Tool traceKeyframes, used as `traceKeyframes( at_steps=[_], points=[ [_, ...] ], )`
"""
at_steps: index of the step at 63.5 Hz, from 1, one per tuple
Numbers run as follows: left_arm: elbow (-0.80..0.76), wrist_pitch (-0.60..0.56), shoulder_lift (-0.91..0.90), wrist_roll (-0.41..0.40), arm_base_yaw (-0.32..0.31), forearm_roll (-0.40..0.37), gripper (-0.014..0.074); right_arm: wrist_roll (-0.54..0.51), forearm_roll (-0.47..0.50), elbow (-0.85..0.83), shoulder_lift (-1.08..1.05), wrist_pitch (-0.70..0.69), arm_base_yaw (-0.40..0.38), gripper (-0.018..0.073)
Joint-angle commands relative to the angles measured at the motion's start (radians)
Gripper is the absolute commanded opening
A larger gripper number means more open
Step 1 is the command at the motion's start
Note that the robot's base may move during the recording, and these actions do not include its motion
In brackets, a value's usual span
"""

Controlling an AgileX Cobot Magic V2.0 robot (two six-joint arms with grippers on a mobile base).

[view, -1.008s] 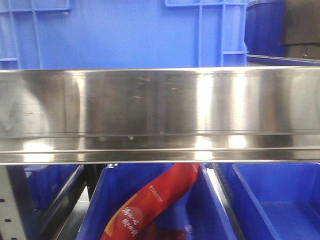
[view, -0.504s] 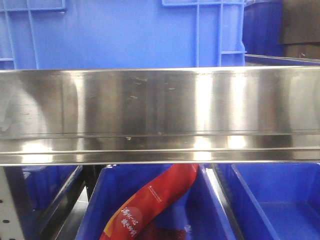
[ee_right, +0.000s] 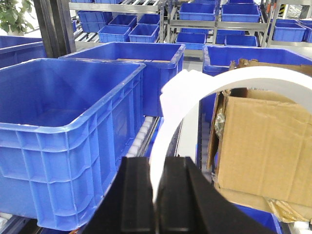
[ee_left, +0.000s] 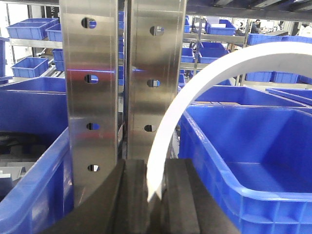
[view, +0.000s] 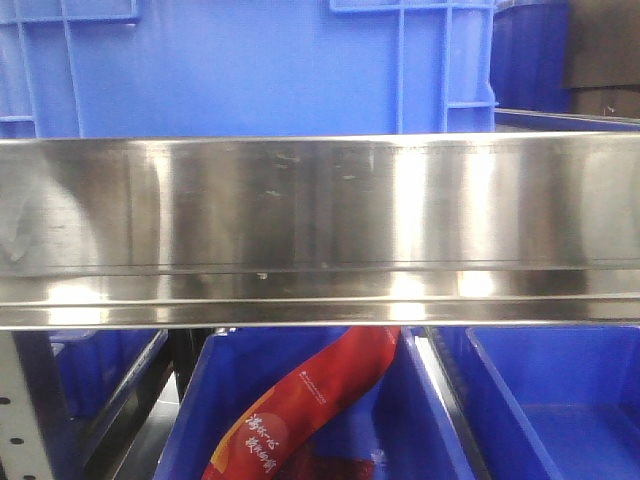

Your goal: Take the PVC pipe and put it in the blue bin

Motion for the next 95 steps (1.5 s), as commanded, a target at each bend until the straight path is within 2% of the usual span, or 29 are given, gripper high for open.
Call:
traceKeyframes(
  at_steps=[1,63,69,78,89,95],
  points=[
    [-0.001,-0.028,-0.005,0.001,-0.005,-0.006,-0.0111,-0.002,-0.004,-0.005,-0.004,-0.024,0.000,-0.0169],
    [-0.001,-0.038,-0.005,0.001,-0.005,-0.006,-0.0111,-0.002,-0.004,-0.005,-0.004,-0.026,0.000,-0.0169],
    [-0.001,-0.070,-0.005,0.001,-0.005,-0.006,-0.0111,-0.002,-0.001,-0.005,-0.004,-0.042,0.000,-0.0169],
    [-0.001,-0.144,-0.005,0.001,-0.005,-0.006,-0.0111,-0.002,-0.001,-0.005,-0.004,-0.144,0.000,-0.0169],
    [-0.010,-0.114,0.019,0.001,-0.005,-0.006,-0.0111,-0.006,0.015,-0.005,0.014,-0.197,0.004,-0.0169],
    [-0.011,-0.129,0.044,0.001,-0.005,-0.006,-0.0111,-0.091,0.086,-0.005,0.037,-0.220,0.010,-0.0169]
  ],
)
